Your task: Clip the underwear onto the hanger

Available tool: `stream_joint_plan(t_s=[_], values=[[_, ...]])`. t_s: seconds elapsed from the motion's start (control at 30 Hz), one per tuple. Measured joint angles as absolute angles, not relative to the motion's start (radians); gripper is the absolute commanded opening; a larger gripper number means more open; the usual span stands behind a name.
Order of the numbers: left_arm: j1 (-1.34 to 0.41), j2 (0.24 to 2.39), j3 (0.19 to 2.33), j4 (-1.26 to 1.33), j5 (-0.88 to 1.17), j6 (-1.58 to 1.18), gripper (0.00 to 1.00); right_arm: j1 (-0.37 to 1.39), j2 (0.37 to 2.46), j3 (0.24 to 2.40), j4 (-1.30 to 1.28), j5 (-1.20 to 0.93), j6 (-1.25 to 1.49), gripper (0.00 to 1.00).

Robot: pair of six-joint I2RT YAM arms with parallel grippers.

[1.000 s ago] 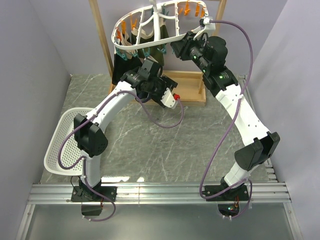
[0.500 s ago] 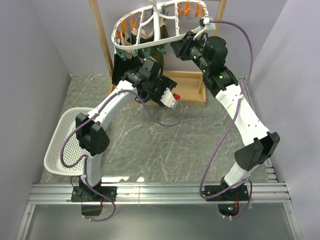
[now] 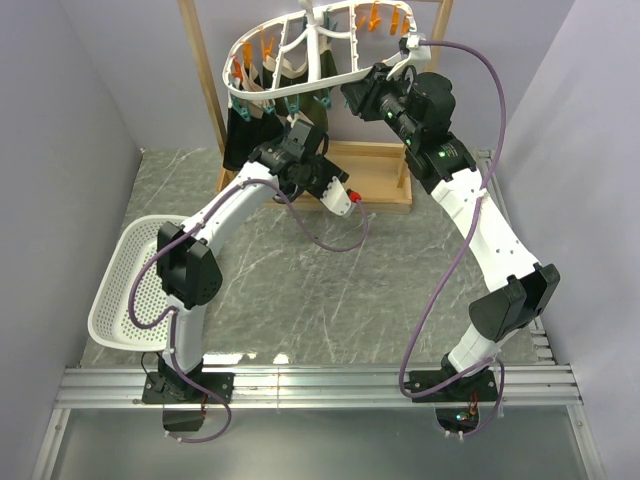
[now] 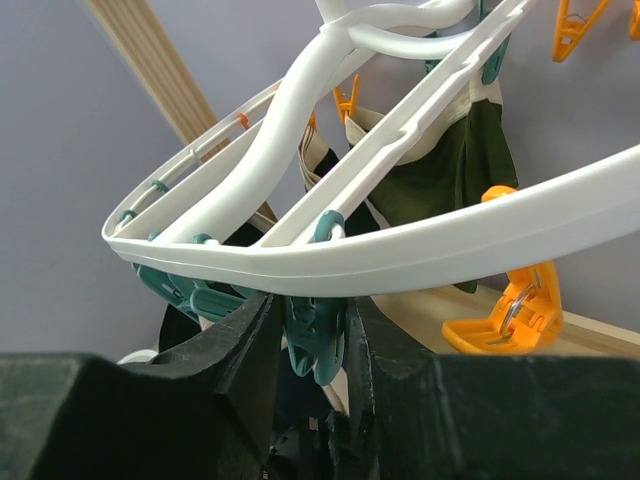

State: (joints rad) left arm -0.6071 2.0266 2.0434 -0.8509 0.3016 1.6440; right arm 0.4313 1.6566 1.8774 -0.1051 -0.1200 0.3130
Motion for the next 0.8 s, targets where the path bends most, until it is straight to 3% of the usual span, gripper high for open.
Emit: stream_joint_plan(t_s=[0.07, 0.1, 0.2, 0.8], values=[[-0.604, 2.027, 2.042, -0.837, 0.306, 1.641, 0.28, 0.431, 1.657, 1.877, -0.105, -0.12, 0.313, 0.0], [-0.603, 2.027, 2.043, -0.833, 0.311, 1.637, 0.15, 0.431, 1.657, 1.877, -0.105, -0.12, 0.313, 0.0], [-0.6, 2.027, 2.052, -0.835, 0.329, 1.621, 0.0, 0.431, 1.657, 1.877, -0.105, -0.12, 0.313, 0.0], [-0.579, 1.925, 2.08, -0.805, 0.592, 1.118, 0.0, 0.431, 1.657, 1.877, -0.104, -0.12, 0.313, 0.0]])
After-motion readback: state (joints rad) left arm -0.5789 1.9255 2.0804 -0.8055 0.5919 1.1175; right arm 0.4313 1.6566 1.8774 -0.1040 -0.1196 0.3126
